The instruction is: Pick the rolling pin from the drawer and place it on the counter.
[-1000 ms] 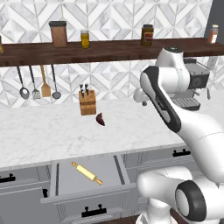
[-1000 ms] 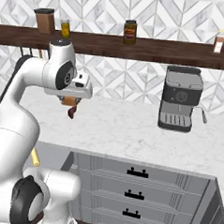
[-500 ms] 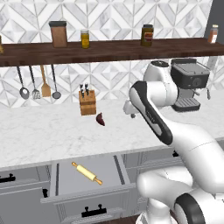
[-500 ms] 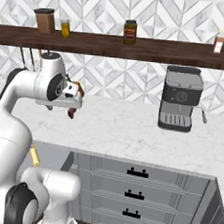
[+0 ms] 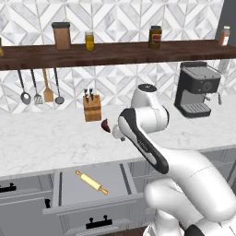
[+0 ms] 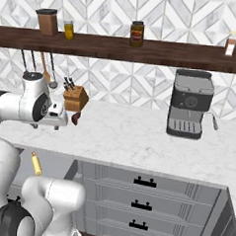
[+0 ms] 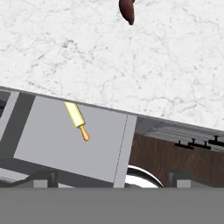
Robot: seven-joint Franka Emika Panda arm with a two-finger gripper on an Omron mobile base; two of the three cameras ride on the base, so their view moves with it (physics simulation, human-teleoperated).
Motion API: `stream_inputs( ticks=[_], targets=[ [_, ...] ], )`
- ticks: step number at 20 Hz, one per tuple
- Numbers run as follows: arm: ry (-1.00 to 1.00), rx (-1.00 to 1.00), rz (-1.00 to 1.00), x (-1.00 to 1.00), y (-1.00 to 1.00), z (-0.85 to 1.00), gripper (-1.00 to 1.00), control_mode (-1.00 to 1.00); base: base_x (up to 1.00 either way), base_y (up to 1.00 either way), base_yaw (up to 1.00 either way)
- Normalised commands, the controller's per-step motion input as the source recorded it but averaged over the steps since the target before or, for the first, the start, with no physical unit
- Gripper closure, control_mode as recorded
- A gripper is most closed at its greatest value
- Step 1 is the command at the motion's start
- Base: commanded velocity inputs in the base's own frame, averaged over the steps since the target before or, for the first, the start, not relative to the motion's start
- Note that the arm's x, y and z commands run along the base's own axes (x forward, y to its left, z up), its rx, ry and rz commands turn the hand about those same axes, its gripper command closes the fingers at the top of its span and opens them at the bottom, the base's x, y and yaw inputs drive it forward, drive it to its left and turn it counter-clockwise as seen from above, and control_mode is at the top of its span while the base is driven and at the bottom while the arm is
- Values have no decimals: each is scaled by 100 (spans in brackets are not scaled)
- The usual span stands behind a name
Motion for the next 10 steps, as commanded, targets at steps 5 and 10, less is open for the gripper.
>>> stream_inputs(
  ticks=[5, 10],
  targets=[
    [0, 0, 3, -27, 65, -55, -100, -100, 0, 0, 0],
    [0, 0, 2, -21, 62, -52, -100, -100, 0, 0, 0]
  ],
)
